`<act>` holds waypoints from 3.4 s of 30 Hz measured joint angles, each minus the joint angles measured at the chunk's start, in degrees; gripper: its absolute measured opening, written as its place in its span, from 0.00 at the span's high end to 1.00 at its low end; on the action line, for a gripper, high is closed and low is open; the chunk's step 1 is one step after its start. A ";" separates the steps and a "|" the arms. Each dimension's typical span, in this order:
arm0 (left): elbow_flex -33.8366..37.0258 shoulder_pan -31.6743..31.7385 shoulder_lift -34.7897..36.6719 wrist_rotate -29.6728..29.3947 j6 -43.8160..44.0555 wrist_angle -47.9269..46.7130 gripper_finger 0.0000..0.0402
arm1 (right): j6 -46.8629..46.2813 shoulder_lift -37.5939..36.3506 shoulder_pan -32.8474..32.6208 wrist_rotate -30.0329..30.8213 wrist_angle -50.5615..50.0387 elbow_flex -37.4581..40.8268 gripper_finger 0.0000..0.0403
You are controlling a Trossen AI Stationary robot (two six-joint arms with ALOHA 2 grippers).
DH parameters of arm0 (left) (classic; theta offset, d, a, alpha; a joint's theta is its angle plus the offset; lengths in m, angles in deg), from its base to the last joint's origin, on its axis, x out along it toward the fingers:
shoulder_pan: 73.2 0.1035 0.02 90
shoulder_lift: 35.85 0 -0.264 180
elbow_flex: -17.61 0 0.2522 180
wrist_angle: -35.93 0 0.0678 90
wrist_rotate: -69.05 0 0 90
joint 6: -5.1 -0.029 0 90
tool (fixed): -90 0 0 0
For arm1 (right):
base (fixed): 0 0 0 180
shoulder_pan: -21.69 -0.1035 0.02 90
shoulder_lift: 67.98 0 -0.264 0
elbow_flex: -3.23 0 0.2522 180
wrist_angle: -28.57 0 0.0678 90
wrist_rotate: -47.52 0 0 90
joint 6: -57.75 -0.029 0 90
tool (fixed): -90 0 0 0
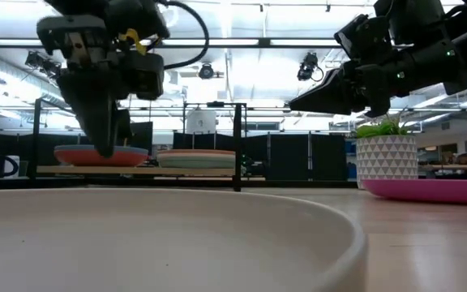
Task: Place and stack plates onto a shelf
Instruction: Stack the gray plate on top of the brown plate on the shelf
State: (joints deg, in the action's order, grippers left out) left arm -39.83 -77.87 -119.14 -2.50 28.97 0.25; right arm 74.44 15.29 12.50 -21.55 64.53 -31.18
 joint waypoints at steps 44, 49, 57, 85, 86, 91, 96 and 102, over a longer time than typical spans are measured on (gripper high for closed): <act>-21.92 -17.43 -22.57 -9.34 16.00 -1.93 0.74 | 10.34 0.04 13.48 -12.01 11.64 0.02 0.86; -22.29 -17.88 -24.25 -10.23 15.64 -2.47 0.74 | 10.34 0.04 15.10 -13.90 11.50 0.02 0.86; -22.61 -17.85 -27.01 -7.57 15.29 -3.12 0.76 | 9.90 0.04 16.48 -16.55 11.19 0.02 0.86; -19.93 10.84 -3.82 -18.36 -20.41 -36.30 0.96 | 2.31 0.02 16.29 -16.59 5.21 0.00 0.86; -19.58 13.64 -2.36 -18.34 -22.19 -36.90 0.96 | 2.27 0.02 16.14 -16.59 4.96 0.00 0.86; -19.78 27.70 3.06 -16.40 -30.96 -38.15 0.96 | 1.86 0.02 15.25 -16.55 4.02 0.00 0.86; -19.78 40.85 4.51 -13.48 -34.96 -37.91 0.96 | 1.40 0.02 14.93 -16.25 3.13 0.00 0.86; -19.73 49.47 4.13 -13.40 -28.68 -31.10 0.96 | 1.18 0.02 14.93 -16.11 3.19 0.02 0.86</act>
State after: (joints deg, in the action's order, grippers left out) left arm -59.57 -28.39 -115.00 -15.90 0.29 -30.86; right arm 75.62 15.31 27.42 -37.66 67.72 -31.16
